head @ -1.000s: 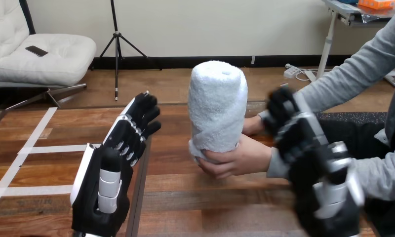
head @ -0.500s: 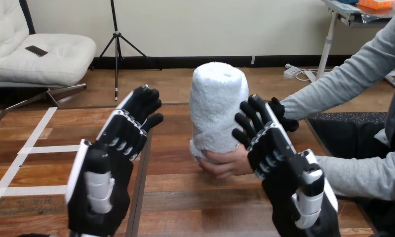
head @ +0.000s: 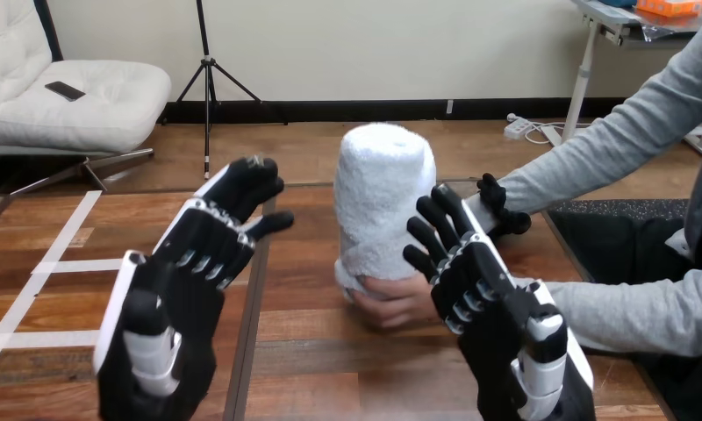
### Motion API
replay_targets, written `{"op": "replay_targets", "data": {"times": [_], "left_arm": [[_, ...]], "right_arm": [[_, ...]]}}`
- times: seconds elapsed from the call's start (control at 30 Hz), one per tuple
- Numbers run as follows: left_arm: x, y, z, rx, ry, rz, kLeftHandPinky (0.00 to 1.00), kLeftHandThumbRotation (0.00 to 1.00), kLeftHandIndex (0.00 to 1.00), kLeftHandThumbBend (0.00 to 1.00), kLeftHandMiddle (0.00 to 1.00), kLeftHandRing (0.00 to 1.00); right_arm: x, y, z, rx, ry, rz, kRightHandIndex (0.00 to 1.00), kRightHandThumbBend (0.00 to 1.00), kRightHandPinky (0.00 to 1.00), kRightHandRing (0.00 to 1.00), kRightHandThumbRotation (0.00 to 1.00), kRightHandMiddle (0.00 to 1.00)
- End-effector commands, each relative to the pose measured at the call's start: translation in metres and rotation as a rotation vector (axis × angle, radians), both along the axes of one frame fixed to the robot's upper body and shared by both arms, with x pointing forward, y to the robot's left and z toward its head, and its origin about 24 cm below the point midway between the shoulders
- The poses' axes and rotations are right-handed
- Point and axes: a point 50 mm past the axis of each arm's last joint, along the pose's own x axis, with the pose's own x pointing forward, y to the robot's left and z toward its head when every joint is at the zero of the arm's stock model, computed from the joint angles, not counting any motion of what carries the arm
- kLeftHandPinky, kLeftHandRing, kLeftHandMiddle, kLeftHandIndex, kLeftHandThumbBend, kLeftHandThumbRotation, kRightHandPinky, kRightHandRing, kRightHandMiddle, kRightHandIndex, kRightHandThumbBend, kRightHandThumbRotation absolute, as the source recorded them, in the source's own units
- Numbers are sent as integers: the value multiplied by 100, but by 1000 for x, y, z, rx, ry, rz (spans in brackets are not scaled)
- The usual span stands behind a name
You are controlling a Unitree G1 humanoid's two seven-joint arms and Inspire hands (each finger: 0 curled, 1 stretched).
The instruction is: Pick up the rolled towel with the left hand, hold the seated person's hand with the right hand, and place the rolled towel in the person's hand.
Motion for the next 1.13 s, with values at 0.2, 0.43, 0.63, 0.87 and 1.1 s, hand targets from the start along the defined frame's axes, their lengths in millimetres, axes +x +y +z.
{"op": "replay_targets", "data": {"times": [0.2,0.43,0.63,0.87,1.1], "left_arm": [[-13,2,0,-23,-10,46,79,100,84,90,88,89],[-15,2,-2,-18,-4,69,79,100,84,87,87,88],[-16,2,-3,-9,-4,78,78,100,83,85,87,87],[-17,2,-4,-20,1,88,78,100,83,83,87,87],[-19,1,-6,-30,9,108,78,100,83,82,87,87]], "right_arm": [[6,2,16,0,-87,18,100,100,100,100,100,100],[7,2,15,-6,-85,16,100,100,100,100,100,100],[8,2,14,-10,-84,15,100,100,100,100,100,100],[10,2,14,-3,-81,10,100,99,100,100,100,100],[11,1,15,-6,-86,8,100,98,100,100,100,100]]}}
